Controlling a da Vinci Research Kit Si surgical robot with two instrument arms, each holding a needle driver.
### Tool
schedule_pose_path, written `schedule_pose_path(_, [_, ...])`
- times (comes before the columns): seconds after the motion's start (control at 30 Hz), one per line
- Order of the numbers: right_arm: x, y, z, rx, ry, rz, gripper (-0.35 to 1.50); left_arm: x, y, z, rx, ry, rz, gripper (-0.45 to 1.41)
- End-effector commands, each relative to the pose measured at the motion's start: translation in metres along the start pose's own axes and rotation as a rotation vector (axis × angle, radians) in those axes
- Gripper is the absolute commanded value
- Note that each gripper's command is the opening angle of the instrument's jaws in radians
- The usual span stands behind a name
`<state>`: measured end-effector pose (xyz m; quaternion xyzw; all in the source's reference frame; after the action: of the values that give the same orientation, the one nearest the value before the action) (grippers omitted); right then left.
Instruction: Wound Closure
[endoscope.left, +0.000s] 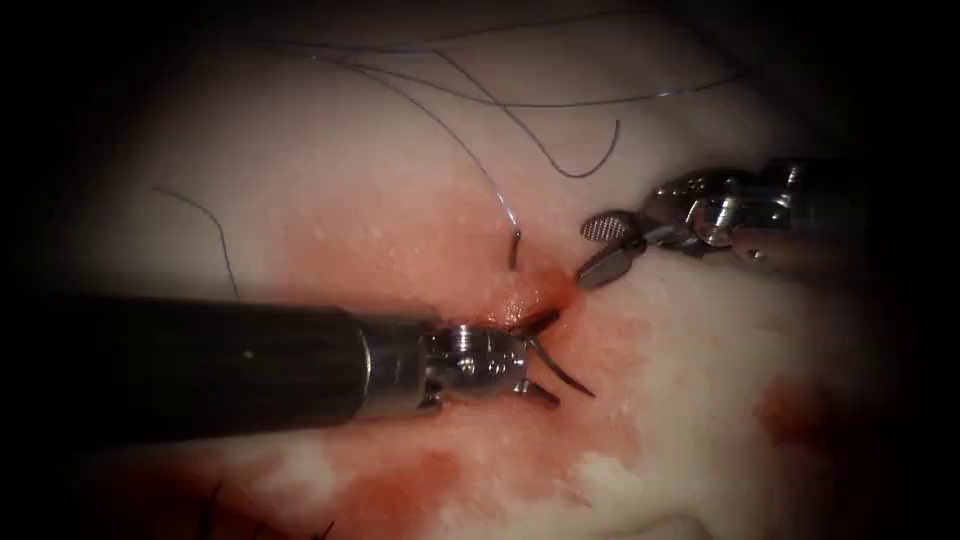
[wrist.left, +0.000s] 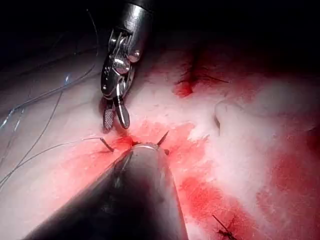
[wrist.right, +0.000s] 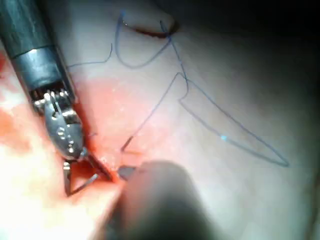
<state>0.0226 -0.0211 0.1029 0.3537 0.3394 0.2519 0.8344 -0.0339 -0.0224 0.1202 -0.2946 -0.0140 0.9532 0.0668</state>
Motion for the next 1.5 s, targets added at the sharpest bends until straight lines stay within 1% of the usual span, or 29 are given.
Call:
schedule_pose_path(0.03, [0.0005,0.0003,0.0005,-0.001,0.004,0.0,1.09,0.0001,0.0001,0.0007,0.013,-0.007,0.01,0.83])
schedule_pose_path(0.1, [0.0004,0.0004,0.0005,-0.004,0.005,0.002,1.09,0.0001,0.0001,0.0008,0.022,-0.013,0.026,0.76])
schedule_pose_path(0.17, [0.0004,0.0005,0.0005,-0.005,0.009,0.004,1.09,0.0002,0.0001,0.0008,0.025,-0.015,0.047,0.62])
schedule_pose_path(0.23, [0.0004,0.0006,0.0006,-0.005,0.015,0.007,1.09,0.0003,0.0002,0.0009,0.032,-0.01,0.059,0.54])
schedule_pose_path(0.47, [0.0003,0.0007,0.0006,-0.003,0.023,0.008,1.08,0.0005,0.0001,0.0011,0.064,0.011,0.076,0.54])
schedule_pose_path(0.53, [0.0003,0.0007,0.0007,-0.003,0.023,0.008,1.08,0.0006,0.0,0.0012,0.068,0.015,0.079,0.51])
schedule_pose_path(0.63, [0.0003,0.0007,0.0008,-0.004,0.023,0.007,1.08,0.0006,0.0001,0.0012,0.073,0.018,0.082,0.36])
schedule_pose_path(0.7, [0.0002,0.0007,0.0008,-0.003,0.026,0.007,1.08,0.0007,0.0001,0.0012,0.077,0.022,0.092,0.15])
schedule_pose_path(0.73, [0.0002,0.0007,0.0008,-0.003,0.026,0.007,1.08,0.0008,0.0002,0.0011,0.077,0.022,0.091,-0.15])
schedule_pose_path(0.8, [0.0002,0.0007,0.0007,-0.002,0.026,0.007,1.08,0.001,0.0005,0.001,0.069,0.03,0.088,-0.45])
schedule_pose_path(0.83, [0.0002,0.0007,0.0007,-0.001,0.028,0.007,1.08,0.0013,0.0009,0.0007,0.063,0.051,0.08,-0.45])
schedule_pose_path(0.93, [0.0001,0.0007,0.0006,0.0,0.028,0.007,1.06,0.0017,0.0012,0.0004,0.058,0.07,0.072,-0.45])
schedule_pose_path(1.13, [-0.0001,0.0008,0.0004,0.001,0.027,0.005,1.06,0.0037,0.0016,-0.0016,0.038,0.15,0.044,-0.45])
schedule_pose_path(1.23, [-0.0002,0.0008,0.0003,0.005,0.032,0.011,1.04,0.0048,0.0019,-0.0025,-0.012,0.216,-0.003,-0.45])
schedule_pose_path(1.27, [-0.0002,0.0008,0.0003,0.006,0.032,0.017,1.04,0.0052,0.002,-0.0029,-0.041,0.253,-0.044,-0.45])
schedule_pose_path(1.5, [-0.0007,0.0007,-0.0001,0.013,0.035,0.032,1.06,0.0072,0.0024,-0.0048,-0.174,0.448,-0.251,-0.45])
